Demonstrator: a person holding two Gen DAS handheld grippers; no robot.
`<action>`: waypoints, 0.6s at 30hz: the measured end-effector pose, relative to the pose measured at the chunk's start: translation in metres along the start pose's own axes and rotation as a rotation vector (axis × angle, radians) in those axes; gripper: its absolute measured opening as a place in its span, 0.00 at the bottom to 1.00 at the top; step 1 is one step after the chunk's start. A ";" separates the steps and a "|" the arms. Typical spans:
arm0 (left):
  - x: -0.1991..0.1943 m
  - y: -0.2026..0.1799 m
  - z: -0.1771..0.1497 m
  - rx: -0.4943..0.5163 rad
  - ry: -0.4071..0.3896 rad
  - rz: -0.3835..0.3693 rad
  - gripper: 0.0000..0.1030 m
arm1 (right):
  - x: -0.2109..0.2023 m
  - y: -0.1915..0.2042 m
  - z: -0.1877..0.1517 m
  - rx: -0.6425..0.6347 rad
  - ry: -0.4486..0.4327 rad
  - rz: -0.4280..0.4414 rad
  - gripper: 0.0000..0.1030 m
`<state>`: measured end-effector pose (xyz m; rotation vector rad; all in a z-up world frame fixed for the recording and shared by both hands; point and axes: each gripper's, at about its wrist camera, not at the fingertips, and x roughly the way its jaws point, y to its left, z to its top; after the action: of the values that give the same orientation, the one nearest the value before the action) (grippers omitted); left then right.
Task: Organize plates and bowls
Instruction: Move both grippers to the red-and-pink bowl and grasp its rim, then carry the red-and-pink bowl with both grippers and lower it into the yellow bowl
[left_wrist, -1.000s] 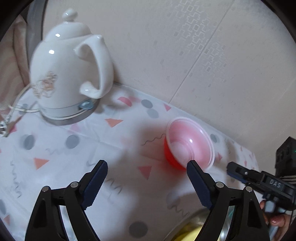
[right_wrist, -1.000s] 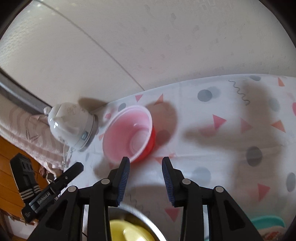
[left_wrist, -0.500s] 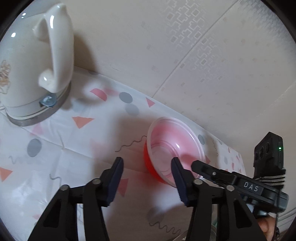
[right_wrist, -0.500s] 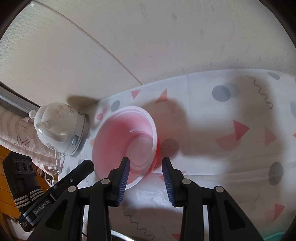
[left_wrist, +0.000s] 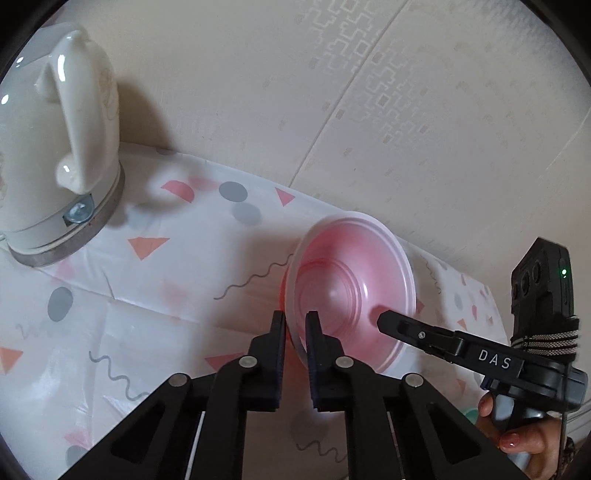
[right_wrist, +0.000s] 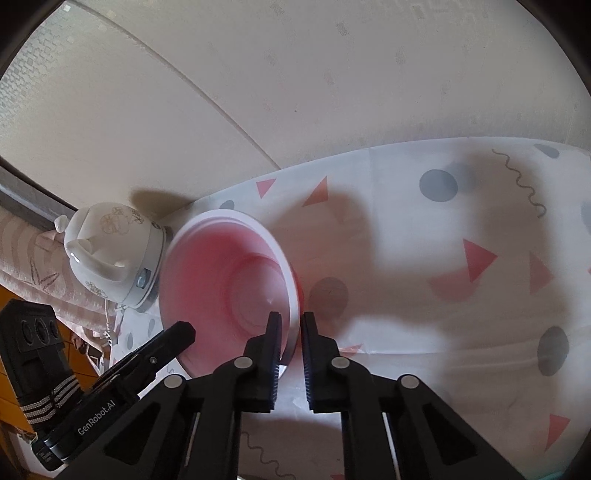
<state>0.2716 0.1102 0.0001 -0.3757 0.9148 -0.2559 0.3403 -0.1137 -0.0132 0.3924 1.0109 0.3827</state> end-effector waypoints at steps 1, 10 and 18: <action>-0.002 0.001 -0.001 -0.002 0.000 -0.004 0.10 | -0.001 0.000 -0.001 0.002 0.000 0.007 0.09; -0.040 -0.007 -0.018 0.009 -0.051 0.004 0.09 | -0.026 0.014 -0.019 -0.034 -0.025 0.040 0.09; -0.086 -0.021 -0.042 0.042 -0.122 0.014 0.09 | -0.050 0.027 -0.044 -0.048 -0.036 0.084 0.09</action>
<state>0.1856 0.1142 0.0477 -0.3427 0.7910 -0.2366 0.2750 -0.1079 0.0157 0.3977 0.9505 0.4737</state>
